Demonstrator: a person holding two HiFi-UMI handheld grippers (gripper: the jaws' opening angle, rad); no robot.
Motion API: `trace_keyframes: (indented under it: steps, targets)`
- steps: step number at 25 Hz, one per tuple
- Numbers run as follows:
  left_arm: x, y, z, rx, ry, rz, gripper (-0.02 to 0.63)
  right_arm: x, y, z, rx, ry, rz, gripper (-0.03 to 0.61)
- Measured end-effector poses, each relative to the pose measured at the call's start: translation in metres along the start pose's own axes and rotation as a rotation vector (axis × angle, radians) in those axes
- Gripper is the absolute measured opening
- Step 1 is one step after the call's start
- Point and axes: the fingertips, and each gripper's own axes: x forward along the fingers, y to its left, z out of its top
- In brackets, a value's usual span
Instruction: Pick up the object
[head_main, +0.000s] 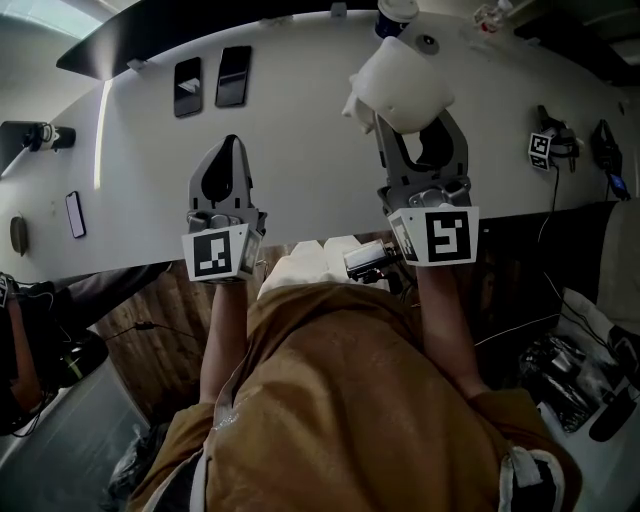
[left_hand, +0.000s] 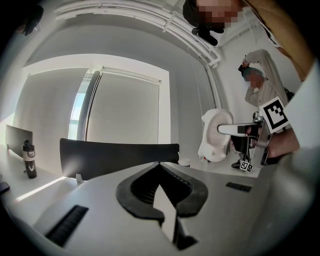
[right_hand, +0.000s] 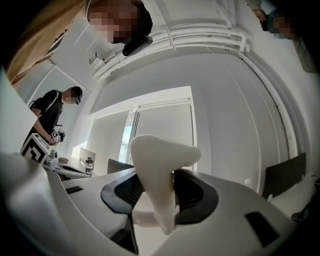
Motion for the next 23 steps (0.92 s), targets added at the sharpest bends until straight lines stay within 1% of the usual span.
trace_keyframes:
  steps: [23]
  targets:
    - [0.0015,0.0033,-0.0002,0.0,0.002,0.001,-0.005,0.0012,-0.0026,-0.0047,-0.013,0.021,-0.011,0.19]
